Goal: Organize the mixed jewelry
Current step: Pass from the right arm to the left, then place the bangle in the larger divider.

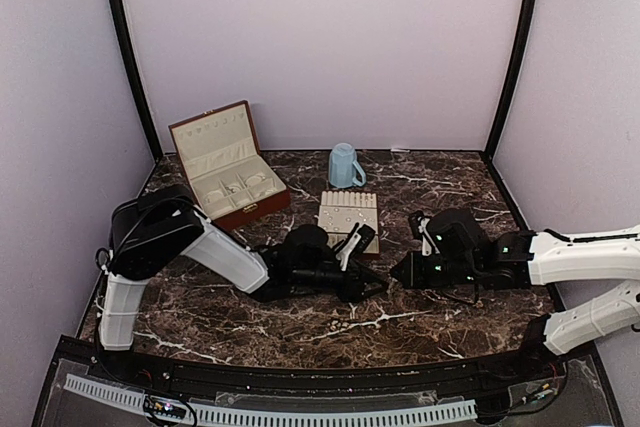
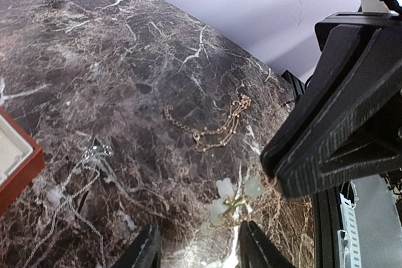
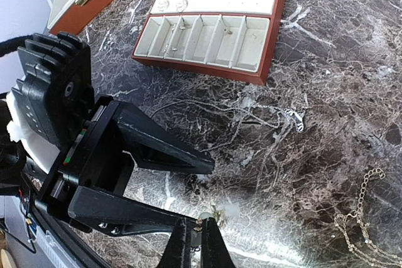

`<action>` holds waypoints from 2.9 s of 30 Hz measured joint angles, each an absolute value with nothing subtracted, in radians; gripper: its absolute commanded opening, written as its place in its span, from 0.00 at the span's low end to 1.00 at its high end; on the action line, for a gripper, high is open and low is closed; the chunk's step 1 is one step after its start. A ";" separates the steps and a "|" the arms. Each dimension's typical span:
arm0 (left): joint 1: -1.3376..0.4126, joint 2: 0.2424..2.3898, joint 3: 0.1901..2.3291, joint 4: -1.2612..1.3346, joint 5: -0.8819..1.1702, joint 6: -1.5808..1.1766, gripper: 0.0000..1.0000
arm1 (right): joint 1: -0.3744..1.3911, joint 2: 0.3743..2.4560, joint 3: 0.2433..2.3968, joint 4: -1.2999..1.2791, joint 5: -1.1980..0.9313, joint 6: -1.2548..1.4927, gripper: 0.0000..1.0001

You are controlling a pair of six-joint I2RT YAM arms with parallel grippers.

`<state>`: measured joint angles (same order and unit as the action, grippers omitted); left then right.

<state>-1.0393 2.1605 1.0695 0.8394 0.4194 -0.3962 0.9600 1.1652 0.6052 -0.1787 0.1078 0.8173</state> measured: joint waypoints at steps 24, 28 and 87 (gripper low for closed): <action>-1.065 2.198 1.159 0.813 0.401 -0.370 0.28 | 0.959 1.156 0.604 -0.159 0.076 0.826 0.00; -1.065 2.199 1.159 0.813 0.401 -0.366 0.23 | 0.959 1.155 0.601 -0.158 0.075 0.829 0.00; -0.597 1.557 1.089 0.016 -0.106 0.053 0.10 | 0.941 1.161 0.635 -0.100 0.153 0.761 0.66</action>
